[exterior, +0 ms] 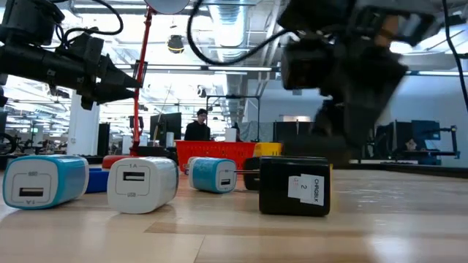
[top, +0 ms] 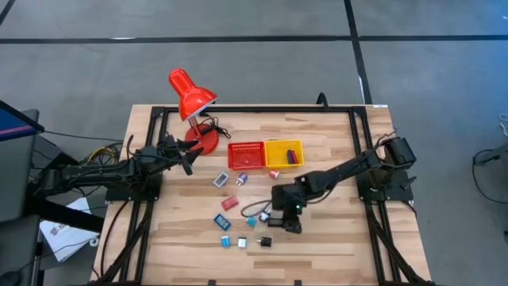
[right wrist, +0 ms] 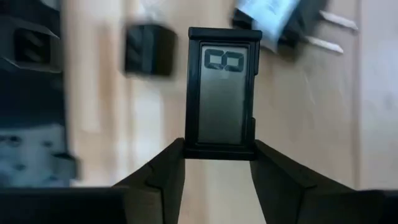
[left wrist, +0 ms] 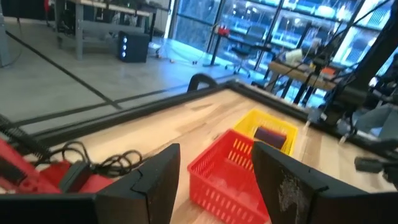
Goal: Pick & Place Office items
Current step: Put the black digital timer into the yellow bin
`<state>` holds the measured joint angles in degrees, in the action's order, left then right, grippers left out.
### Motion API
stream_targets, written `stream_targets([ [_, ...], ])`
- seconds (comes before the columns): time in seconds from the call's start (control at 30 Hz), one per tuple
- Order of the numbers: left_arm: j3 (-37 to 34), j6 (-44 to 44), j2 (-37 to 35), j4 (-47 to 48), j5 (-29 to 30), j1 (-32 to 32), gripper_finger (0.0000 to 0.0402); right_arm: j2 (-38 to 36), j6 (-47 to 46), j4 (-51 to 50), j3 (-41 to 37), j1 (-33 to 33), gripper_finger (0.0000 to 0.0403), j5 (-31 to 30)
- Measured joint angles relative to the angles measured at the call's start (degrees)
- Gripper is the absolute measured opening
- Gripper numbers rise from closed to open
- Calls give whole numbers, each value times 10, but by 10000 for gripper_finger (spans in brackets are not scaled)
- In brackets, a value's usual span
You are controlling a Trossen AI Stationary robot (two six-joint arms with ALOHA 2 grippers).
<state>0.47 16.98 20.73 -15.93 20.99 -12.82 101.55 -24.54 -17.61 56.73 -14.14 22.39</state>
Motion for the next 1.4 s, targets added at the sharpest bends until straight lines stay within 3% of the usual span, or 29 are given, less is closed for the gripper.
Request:
stream_targets([
  [0.1, 0, 0, 0, -25, 0, 0, 195, -17, -8, 7, 1, 17, 146, 34],
  [0.4, 0, 1, 0, -95, -1, 1, 195, -95, -35, 20, 1, 85, 157, 32],
  [0.57, 0, 58, 0, -147, -18, 2, 195, -141, -77, 88, 1, 142, 145, 44],
  [0.77, 20, -23, 31, -149, -202, 3, 195, -154, -212, 278, 1, 194, 159, 116],
  [0.83, 48, -45, 59, -150, -225, 11, 195, -147, -250, 342, 2, 201, 159, 135],
  [1.13, 215, -120, 262, -151, -232, 60, 195, -72, -432, 538, 2, 210, 152, 224],
  [1.27, 257, -120, 322, -150, -337, 61, 195, -55, -485, 632, 2, 210, 162, 243],
  [1.33, 267, -118, 338, -151, -403, 61, 195, -55, -490, 644, 2, 210, 160, 244],
  [1.4, 268, -105, 344, -150, -430, 61, 195, -58, -490, 642, 2, 210, 153, 243],
])
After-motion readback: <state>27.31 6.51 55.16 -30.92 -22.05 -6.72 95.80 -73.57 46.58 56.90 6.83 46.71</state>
